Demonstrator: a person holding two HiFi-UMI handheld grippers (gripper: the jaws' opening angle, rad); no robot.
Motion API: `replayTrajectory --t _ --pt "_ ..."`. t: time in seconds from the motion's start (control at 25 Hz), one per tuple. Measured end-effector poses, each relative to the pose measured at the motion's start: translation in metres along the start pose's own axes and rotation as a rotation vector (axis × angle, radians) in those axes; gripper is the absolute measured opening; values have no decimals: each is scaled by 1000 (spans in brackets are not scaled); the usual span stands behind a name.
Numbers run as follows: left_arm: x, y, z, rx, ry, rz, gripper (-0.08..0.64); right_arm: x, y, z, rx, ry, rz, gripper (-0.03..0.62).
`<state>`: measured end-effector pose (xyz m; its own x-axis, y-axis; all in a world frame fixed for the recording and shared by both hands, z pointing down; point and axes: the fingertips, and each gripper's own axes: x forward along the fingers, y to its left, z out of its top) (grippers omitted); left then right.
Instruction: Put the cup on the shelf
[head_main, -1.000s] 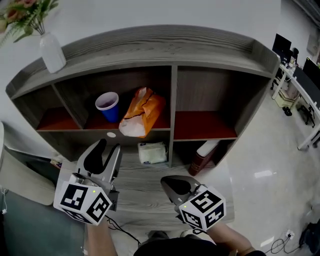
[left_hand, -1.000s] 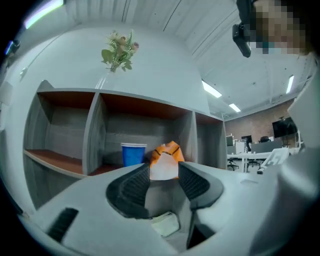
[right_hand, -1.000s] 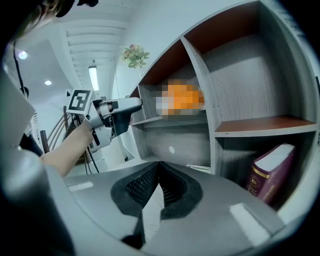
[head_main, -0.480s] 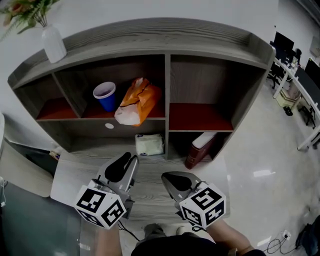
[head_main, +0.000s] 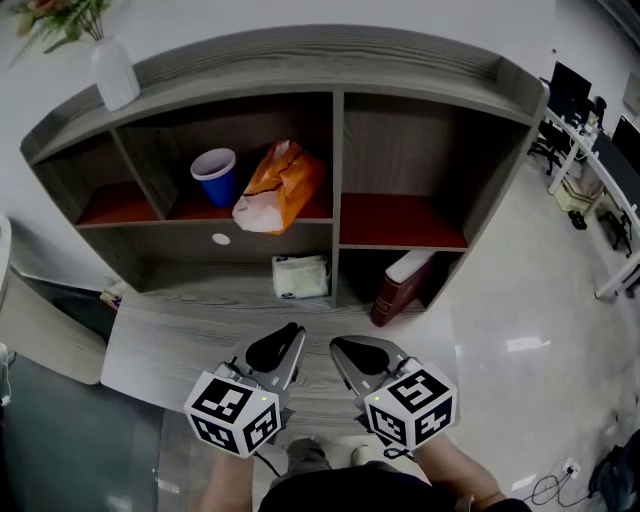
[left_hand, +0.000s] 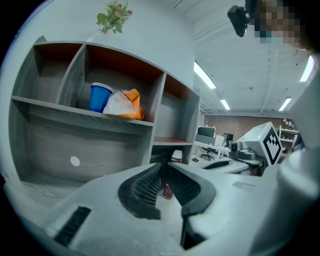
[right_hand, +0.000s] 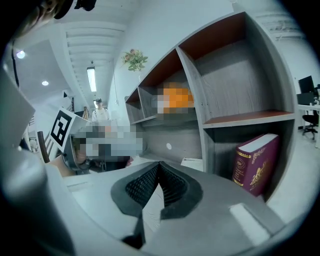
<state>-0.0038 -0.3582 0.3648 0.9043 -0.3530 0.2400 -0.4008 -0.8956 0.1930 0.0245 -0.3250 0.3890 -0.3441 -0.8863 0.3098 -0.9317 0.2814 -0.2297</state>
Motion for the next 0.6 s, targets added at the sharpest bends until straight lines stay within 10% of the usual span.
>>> replayTrajectory --t 0.6 --pt "3 -25 -46 15 79 22 -8 -9 -1 -12 3 -24 -36 -2"
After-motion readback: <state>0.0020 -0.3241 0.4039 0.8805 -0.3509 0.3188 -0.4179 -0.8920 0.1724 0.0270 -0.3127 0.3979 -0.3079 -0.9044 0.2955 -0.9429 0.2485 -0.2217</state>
